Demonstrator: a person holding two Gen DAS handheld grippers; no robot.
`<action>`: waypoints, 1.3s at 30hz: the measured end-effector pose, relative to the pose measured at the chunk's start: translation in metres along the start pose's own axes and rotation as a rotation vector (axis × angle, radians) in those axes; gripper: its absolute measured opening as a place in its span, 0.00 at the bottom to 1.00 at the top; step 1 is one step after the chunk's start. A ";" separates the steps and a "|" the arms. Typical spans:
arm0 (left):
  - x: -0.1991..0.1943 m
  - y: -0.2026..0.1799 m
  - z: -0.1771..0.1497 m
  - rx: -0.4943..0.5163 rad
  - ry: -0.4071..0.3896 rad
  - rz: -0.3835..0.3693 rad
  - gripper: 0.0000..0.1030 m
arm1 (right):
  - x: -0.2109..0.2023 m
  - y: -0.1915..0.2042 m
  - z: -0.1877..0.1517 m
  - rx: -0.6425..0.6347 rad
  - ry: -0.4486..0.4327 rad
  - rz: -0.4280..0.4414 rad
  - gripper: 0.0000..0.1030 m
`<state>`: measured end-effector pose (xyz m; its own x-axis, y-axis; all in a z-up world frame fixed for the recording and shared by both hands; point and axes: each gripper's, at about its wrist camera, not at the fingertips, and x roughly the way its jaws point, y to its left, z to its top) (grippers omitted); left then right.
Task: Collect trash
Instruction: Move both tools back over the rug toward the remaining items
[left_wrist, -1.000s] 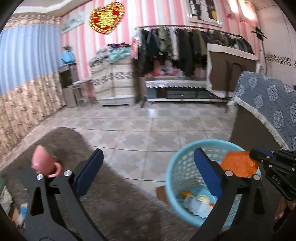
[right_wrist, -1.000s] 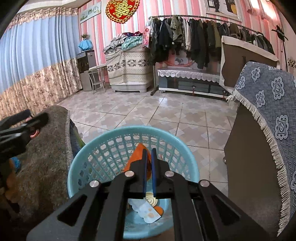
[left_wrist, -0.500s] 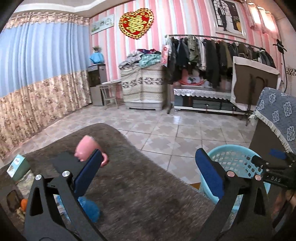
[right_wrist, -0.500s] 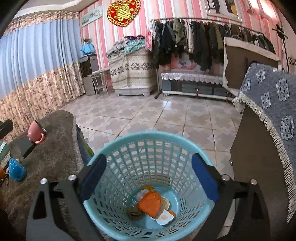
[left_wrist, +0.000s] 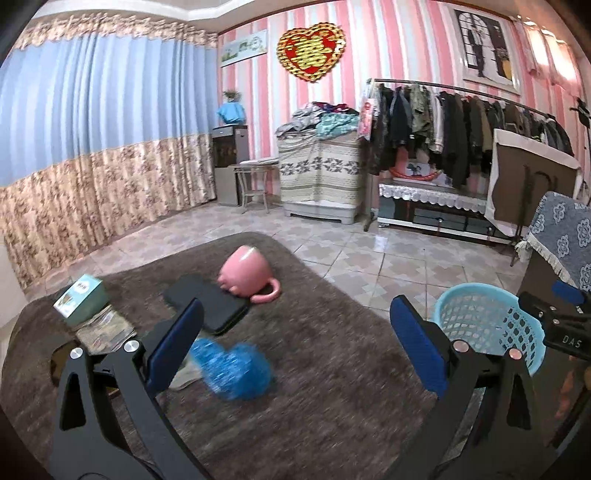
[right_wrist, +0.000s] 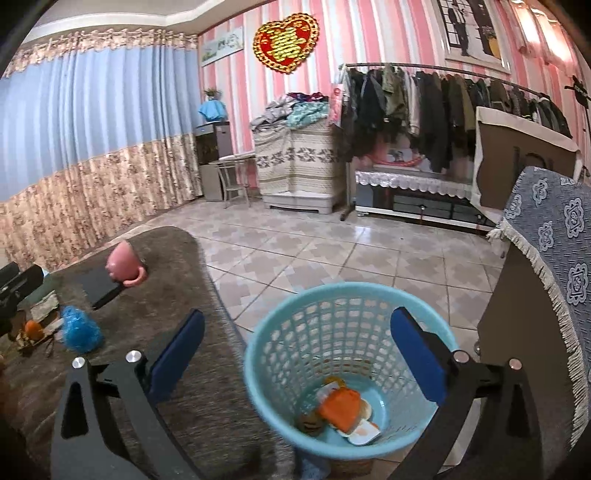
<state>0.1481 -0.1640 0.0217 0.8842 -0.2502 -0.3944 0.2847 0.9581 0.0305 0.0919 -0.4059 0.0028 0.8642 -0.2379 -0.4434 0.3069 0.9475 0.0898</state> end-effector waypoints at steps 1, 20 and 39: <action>-0.004 0.008 -0.003 -0.010 -0.001 0.013 0.95 | -0.002 0.004 -0.001 -0.002 0.000 0.006 0.96; -0.040 0.120 -0.052 -0.146 0.055 0.181 0.95 | -0.015 0.084 -0.024 -0.131 0.006 0.116 0.96; -0.044 0.184 -0.079 -0.199 0.088 0.261 0.95 | 0.002 0.127 -0.036 -0.190 0.024 0.141 0.96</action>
<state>0.1323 0.0338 -0.0278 0.8798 0.0122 -0.4752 -0.0331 0.9988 -0.0357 0.1186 -0.2787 -0.0190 0.8827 -0.0972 -0.4598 0.1010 0.9948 -0.0163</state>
